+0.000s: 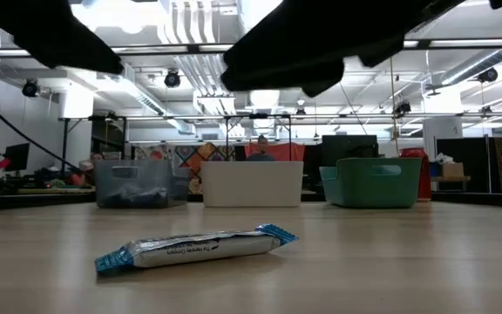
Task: Sort candy
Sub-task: Put the white chocolate into the gray bin
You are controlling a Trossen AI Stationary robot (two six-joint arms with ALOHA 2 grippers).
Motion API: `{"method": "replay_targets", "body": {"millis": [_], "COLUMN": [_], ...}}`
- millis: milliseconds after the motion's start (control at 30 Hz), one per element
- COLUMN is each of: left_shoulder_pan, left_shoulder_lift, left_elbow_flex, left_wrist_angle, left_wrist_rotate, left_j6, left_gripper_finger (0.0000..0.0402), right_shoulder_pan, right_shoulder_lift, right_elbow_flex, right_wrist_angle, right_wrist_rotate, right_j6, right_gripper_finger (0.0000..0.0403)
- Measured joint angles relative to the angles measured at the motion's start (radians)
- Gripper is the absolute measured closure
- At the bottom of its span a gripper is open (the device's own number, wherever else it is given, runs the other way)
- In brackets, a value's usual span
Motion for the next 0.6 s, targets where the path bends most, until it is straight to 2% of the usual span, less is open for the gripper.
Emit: {"method": "replay_targets", "body": {"millis": [100,233,433,600], "left_shoulder_pan": [-0.088,-0.153,-0.173,-0.173], "left_shoulder_lift": [0.022,0.045,0.095,0.13], "left_elbow_flex": [0.003,0.003,0.003,0.003], "left_wrist_angle": [0.003,0.002,0.003,0.007], "left_wrist_rotate": [-0.034,-0.046,-0.046,-0.046], "left_j6": [-0.043,-0.074,-0.085,-0.085], "left_gripper_finger": [0.0277,0.0277,0.0277,0.0277], "right_shoulder_pan": [0.0,0.0,0.0,-0.013], "right_shoulder_lift": [0.059,0.137,0.25,0.314], "right_elbow_flex": [0.055,0.151,0.319,0.418], "right_wrist_angle": [-0.013,-0.101,-0.332,-0.485], "right_wrist_rotate": [-0.001,-0.001,-0.036,-0.033], "right_j6": [0.026,0.07,0.109,0.184], "right_gripper_finger": [0.0243,0.0201,0.0156,0.0153]}}
